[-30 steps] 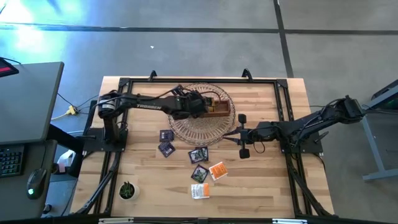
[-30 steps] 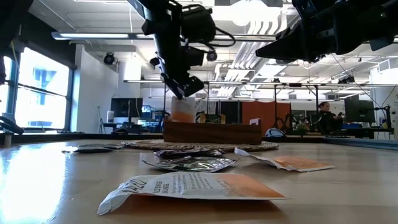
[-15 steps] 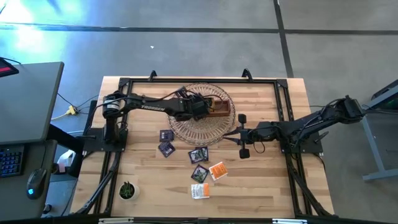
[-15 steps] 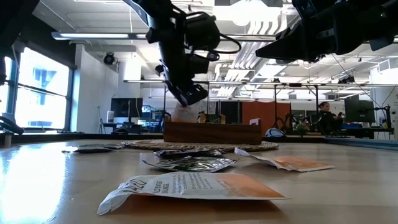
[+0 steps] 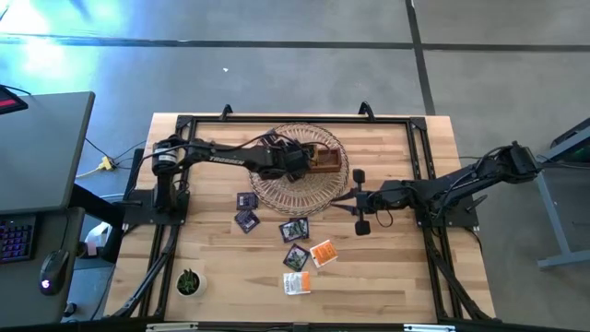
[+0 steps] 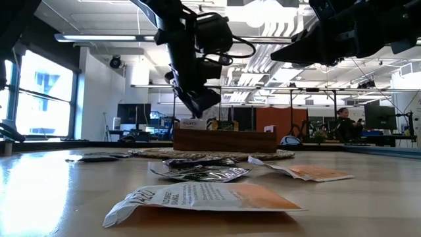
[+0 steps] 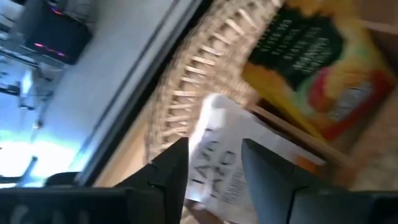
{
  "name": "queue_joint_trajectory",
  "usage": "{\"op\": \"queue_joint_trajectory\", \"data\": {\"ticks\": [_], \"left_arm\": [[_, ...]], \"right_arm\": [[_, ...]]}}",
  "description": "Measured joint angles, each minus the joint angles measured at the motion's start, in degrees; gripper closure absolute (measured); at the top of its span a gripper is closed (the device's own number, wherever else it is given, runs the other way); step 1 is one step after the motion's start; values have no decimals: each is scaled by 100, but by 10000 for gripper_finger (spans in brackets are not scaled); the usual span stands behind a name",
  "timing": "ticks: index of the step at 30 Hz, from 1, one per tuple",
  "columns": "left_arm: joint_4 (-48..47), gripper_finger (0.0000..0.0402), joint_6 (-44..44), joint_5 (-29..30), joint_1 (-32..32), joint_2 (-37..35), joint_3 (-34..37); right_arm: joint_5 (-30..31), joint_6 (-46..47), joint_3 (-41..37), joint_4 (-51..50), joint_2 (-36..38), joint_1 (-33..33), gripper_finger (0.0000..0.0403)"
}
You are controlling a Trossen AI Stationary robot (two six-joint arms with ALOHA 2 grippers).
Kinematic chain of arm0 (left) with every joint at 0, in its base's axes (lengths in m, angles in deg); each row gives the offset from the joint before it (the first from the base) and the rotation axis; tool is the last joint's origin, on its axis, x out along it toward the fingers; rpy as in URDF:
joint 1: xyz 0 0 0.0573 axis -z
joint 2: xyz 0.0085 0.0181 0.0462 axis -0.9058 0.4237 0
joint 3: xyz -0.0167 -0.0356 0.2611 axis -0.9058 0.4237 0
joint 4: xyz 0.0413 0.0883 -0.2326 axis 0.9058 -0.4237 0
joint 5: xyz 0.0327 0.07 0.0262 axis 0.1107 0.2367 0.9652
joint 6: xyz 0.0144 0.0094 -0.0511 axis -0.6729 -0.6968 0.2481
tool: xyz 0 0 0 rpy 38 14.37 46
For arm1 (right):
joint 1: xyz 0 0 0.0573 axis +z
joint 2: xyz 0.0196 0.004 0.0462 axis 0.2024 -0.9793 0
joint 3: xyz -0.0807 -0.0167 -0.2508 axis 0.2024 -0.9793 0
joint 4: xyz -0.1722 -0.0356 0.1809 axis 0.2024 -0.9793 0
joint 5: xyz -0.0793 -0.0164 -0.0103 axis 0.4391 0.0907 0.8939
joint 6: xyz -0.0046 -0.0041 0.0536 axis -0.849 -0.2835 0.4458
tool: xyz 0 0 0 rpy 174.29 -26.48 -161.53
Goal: Pick & Place Tea
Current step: Put the white tea bag into the left section of the wooden organizer
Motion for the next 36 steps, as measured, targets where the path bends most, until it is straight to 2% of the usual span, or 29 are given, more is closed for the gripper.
{"op": "queue_joint_trajectory", "data": {"ticks": [3, 8, 11, 20, 24, 27, 30, 36], "left_arm": [[-64, 251, 48, -373, 17, -38, -47], [-751, 250, 260, -1595, 10, -39, -515], [-1017, 250, 332, -1929, 34, -39, -789], [-1527, 250, 456, -1923, 323, -325, -1102], [-1838, 250, 811, -1532, 472, -572, -1102], [-2144, 250, 1111, -1246, 581, -765, -1090], [-2365, 250, 1317, -1099, 669, -922, -1093], [-2484, 250, 1358, -702, 727, -1018, -1085]], "right_arm": [[-148, 2, 0, -7, 0, 0, 355], [-85, -3, 2, 29, 0, 1, 340], [-147, 7, 2, 28, -11, 12, 324], [-32, 203, 2, 81, -28, 431, 256], [170, 442, 29, 591, -326, 594, 234], [180, 715, 350, 584, -768, 664, 226], [319, 987, 924, 215, -1330, 754, 225], [815, 1311, 2213, -1472, -2319, 1058, 240]]}}
